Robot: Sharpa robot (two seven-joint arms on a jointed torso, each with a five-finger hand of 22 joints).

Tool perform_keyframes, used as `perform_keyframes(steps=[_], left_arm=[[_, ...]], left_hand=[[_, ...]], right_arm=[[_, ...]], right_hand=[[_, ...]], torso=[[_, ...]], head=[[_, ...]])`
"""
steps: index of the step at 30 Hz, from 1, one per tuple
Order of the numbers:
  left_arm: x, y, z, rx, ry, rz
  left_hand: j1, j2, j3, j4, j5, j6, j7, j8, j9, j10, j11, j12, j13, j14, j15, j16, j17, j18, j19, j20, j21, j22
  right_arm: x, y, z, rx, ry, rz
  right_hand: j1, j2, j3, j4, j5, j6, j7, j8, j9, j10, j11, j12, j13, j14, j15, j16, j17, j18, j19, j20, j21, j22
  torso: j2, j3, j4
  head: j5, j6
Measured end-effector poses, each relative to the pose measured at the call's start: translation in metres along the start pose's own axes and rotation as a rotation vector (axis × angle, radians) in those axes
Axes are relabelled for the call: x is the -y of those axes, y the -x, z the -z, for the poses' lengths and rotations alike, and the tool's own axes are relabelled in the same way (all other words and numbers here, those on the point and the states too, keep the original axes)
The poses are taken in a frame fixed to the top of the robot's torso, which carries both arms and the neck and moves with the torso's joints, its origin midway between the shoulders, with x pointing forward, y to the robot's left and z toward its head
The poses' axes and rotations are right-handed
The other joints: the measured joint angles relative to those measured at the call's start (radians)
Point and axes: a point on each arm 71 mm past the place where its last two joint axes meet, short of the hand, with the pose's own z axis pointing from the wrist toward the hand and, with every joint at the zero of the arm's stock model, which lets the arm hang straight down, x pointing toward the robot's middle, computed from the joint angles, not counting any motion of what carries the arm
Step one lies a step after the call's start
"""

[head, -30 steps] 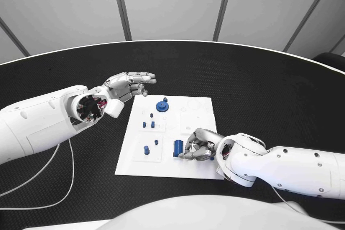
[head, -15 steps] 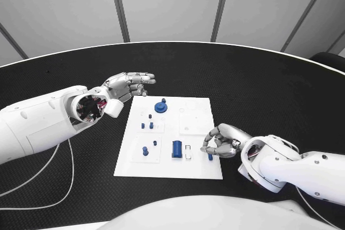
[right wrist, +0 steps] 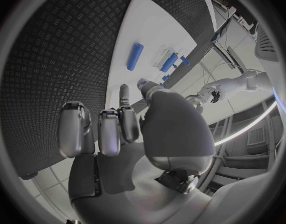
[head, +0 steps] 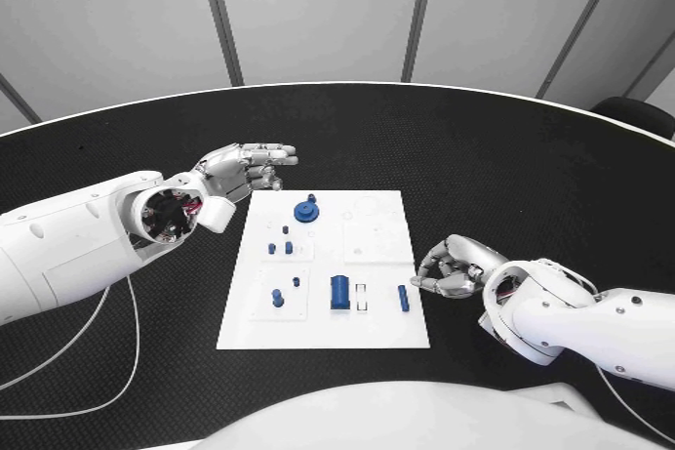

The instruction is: Assemble the parts on the task board

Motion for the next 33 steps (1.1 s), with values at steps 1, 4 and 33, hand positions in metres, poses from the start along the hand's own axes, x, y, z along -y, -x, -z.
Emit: perform_keyframes(steps=[1, 4, 33], left_arm=[[0.000, 0.000, 0.000, 0.000, 0.000, 0.000], [0.000, 0.000, 0.000, -0.001, 0.000, 0.000], [0.000, 0.001, 0.003, 0.003, 0.000, 0.001]], left_hand=[[0.000, 0.000, 0.000, 0.000, 0.000, 0.000, 0.000, 0.000, 0.000, 0.000, 0.000, 0.000, 0.000, 0.000, 0.000, 0.000, 0.000, 0.000, 0.000, 0.000, 0.000, 0.000], [0.000, 0.000, 0.000, 0.000, 0.000, 0.000, 0.000, 0.000, 0.000, 0.000, 0.000, 0.000, 0.000, 0.000, 0.000, 0.000, 0.000, 0.000, 0.000, 0.000, 0.000, 0.000], [0.000, 0.000, 0.000, 0.000, 0.000, 0.000, 0.000, 0.000, 0.000, -0.004, 0.004, 0.000, 0.000, 0.000, 0.000, 0.000, 0.000, 0.000, 0.000, 0.000, 0.000, 0.000]], right_arm=[[0.001, -0.001, -0.001, -0.003, -0.007, 0.003], [0.000, -0.003, -0.003, -0.011, -0.021, 0.009], [-0.011, -0.021, -0.014, -0.081, -0.006, 0.091]], right_hand=[[-0.009, 0.001, -0.004, 0.004, 0.000, 0.003, 0.000, 0.000, 0.000, 0.000, 0.000, 0.000, 0.000, 0.000, 0.000, 0.000, 0.000, 0.000, 0.000, 0.000, 0.000, 0.000], [-0.025, -0.007, -0.011, 0.011, 0.004, 0.009, -0.002, 0.000, 0.005, 0.000, 0.000, 0.000, 0.000, 0.000, 0.000, 0.000, 0.000, 0.000, 0.000, 0.000, 0.000, 0.000], [-0.048, -0.020, -0.090, 0.001, 0.048, 0.016, -0.009, 0.023, 0.061, 0.000, 0.000, 0.000, 0.000, 0.000, 0.000, 0.000, 0.000, 0.000, 0.000, 0.000, -0.004, 0.000]], torso=[[0.000, -0.0005, 0.0000], [0.000, -0.0013, 0.0001], [0.000, -0.0025, -0.0007]], head=[[-0.001, 0.000], [-0.003, 0.000], [0.002, -0.001]])
